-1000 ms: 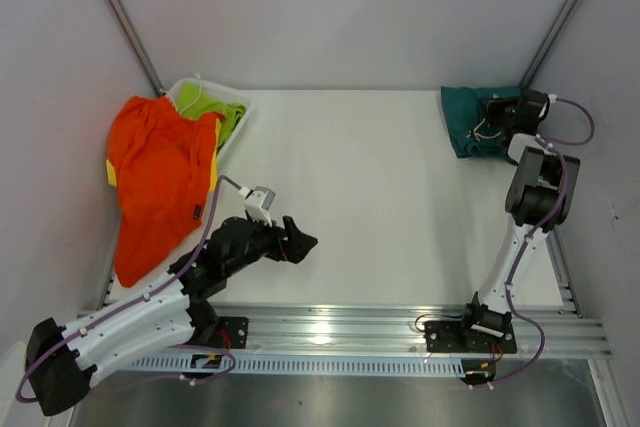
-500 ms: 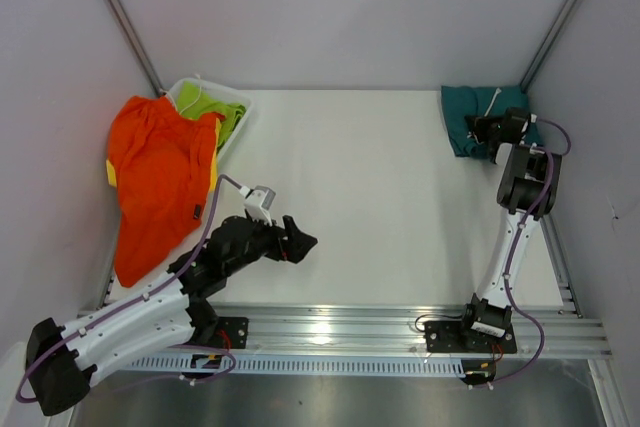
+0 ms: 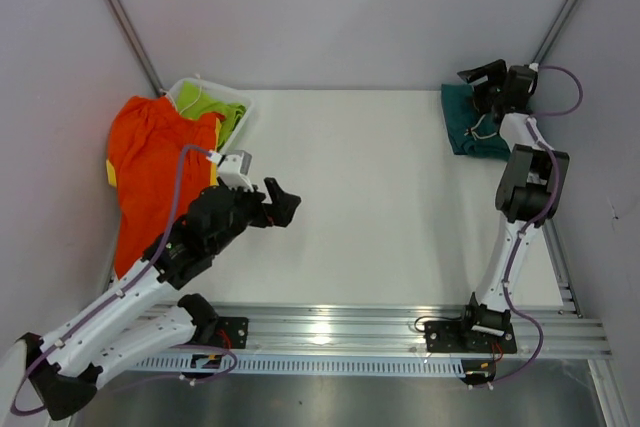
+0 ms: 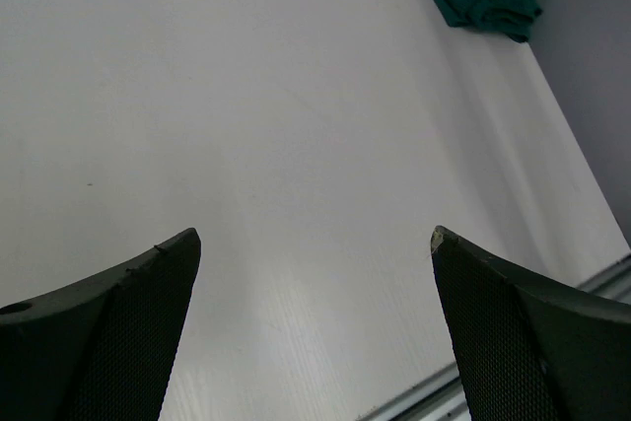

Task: Fold and stack the shorts
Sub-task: Grab the shorts from the pile

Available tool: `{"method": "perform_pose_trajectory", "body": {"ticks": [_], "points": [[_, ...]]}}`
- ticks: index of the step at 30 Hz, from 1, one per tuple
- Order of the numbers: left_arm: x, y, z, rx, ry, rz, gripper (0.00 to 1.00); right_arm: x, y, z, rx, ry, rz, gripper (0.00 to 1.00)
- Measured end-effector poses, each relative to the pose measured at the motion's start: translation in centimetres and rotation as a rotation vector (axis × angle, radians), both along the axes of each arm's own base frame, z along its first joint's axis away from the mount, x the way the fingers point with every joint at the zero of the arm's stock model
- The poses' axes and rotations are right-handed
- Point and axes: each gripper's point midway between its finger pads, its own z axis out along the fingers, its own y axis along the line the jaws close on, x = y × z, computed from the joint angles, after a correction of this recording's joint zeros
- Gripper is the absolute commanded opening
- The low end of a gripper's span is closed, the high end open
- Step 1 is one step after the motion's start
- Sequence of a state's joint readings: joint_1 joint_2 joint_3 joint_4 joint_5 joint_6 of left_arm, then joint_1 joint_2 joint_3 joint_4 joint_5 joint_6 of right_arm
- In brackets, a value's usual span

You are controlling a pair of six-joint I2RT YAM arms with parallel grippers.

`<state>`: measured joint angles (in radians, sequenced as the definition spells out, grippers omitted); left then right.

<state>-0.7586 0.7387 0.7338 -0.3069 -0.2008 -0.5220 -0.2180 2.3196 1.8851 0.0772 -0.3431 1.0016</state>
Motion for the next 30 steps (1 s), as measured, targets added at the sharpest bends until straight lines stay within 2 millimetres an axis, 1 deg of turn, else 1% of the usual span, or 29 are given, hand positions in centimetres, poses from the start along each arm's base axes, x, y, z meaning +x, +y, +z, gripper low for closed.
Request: {"method": "perform_pose_trajectory", "body": {"ticks": [1,2,3,6,8,10,12,14,17,20,21,23,24,26,28,30], "points": [[0.4,0.8,0.2,0.007,0.004,0.034,0.99,-1.3,0.7,1.4,-0.018,-0.006,0.018,0.90],[0.7,1.5,0.2,0.018,0.008,0.066,0.99,-1.8,1.3,1.9,-0.024,-0.003,0.028,0.91],[1.0,2.2,0.1,0.027,0.014,0.093,0.99,-3.0,1.9,2.7,-0.046,-0.004,0.042,0.91],[1.6,4.5,-0.4,0.062,0.042,0.189,0.99,-6.5,4.0,4.4,-0.101,0.022,0.082,0.91],[2.1,6.6,-1.0,0.091,0.074,0.272,0.99,-9.0,6.5,5.5,-0.140,0.014,0.127,0.91],[2.5,8.8,-1.4,0.121,0.103,0.362,0.99,-11.9,9.4,5.9,-0.165,0.017,0.182,0.91],[2.6,10.7,-1.6,0.151,0.127,0.431,0.99,-14.9,12.4,5.4,-0.182,0.023,0.246,0.91],[2.6,12.4,-1.4,0.179,0.144,0.495,0.99,-17.6,15.0,4.3,-0.201,0.043,0.304,0.90],[2.9,14.8,-0.4,0.206,0.146,0.580,0.99,-20.6,18.3,2.1,-0.241,0.089,0.375,0.89],[3.9,17.3,0.6,0.230,0.158,0.674,0.99,-24.2,21.5,0.0,-0.303,0.117,0.442,0.89],[4.3,17.9,0.9,0.235,0.160,0.695,0.99,-25.2,22.3,-0.2,-0.316,0.119,0.462,0.89],[5.3,19.0,1.1,0.244,0.175,0.732,0.99,-27.9,24.5,-0.4,-0.360,0.098,0.525,0.89],[5.8,19.2,0.9,0.254,0.186,0.741,0.99,-28.7,25.3,-0.2,-0.374,0.084,0.550,0.89],[6.8,19.3,-0.2,0.275,0.226,0.738,0.99,-30.1,26.3,0.8,-0.408,0.040,0.581,0.89],[7.6,19.3,-1.6,0.295,0.273,0.729,0.98,-30.9,26.5,1.8,-0.436,-0.005,0.589,0.89],[8.4,19.7,-2.9,0.306,0.323,0.734,0.95,-31.6,26.2,2.2,-0.454,-0.032,0.590,0.89]]}}
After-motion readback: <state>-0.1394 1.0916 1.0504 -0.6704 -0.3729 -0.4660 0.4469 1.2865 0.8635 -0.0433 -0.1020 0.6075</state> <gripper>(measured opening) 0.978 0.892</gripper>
